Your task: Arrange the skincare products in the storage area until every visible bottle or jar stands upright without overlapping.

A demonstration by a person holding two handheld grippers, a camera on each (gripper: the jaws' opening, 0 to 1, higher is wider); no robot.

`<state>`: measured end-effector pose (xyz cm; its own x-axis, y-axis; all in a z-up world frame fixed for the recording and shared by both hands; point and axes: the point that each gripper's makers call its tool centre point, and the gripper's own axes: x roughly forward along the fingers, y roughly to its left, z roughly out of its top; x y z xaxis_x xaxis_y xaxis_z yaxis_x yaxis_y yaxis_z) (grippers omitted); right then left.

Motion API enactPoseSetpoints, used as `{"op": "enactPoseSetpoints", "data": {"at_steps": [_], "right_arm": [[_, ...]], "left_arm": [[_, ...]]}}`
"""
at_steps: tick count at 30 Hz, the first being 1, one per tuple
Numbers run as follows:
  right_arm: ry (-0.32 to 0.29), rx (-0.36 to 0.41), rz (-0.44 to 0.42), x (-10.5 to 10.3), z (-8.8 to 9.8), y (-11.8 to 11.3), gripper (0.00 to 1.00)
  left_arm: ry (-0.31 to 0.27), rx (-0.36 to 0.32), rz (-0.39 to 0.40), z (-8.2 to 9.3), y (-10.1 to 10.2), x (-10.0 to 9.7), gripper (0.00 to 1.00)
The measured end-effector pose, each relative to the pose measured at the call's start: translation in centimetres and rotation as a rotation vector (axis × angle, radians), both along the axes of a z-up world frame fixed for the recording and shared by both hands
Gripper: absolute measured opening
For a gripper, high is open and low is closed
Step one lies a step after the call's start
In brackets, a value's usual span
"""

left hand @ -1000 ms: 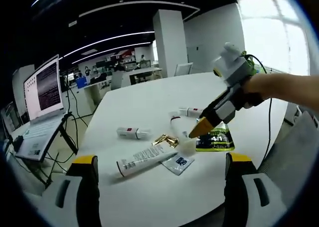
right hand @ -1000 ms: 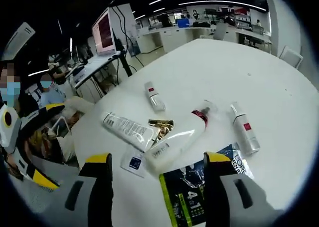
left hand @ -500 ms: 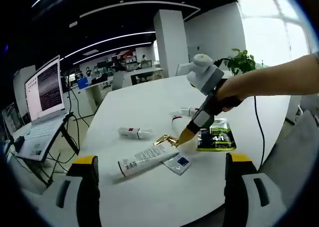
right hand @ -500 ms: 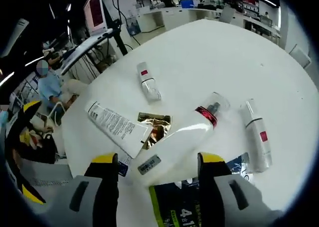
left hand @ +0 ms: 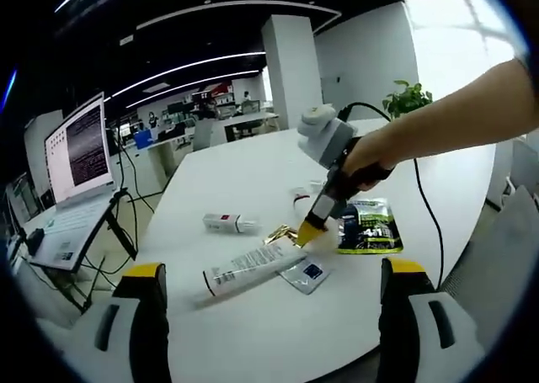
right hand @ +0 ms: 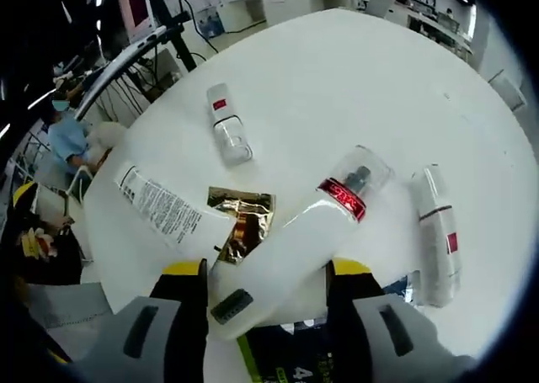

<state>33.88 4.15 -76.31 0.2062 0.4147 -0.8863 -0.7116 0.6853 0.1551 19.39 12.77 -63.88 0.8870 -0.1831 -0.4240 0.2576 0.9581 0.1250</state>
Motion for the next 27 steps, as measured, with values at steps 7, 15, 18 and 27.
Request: {"op": "enactPoseSetpoints", "data": {"at_steps": [7,15,18,27], "right_arm": [[-0.008,-0.088,0.075,-0.4,-0.2,-1.2,0.55],[-0.016,-0.124,0.106,0.0,-0.3,-2.9,0.51],[-0.019,-0.149,0.153,-0.3,-0.5,-2.7,0.48],[-0.028,-0.260,0.250,0.2,-0.9,-1.9,0.49]], "left_arm": [[-0.003,-0.004,0.007,0.1,0.2,0.1,0.99],[0.006,-0.002,0.010,-0.1,0.2,0.1,0.99],[0.006,-0.004,0.011,-0.1,0.2,0.1,0.99],[0.025,-0.012,0.012,-0.4,0.2,0.0,0.99]]}}
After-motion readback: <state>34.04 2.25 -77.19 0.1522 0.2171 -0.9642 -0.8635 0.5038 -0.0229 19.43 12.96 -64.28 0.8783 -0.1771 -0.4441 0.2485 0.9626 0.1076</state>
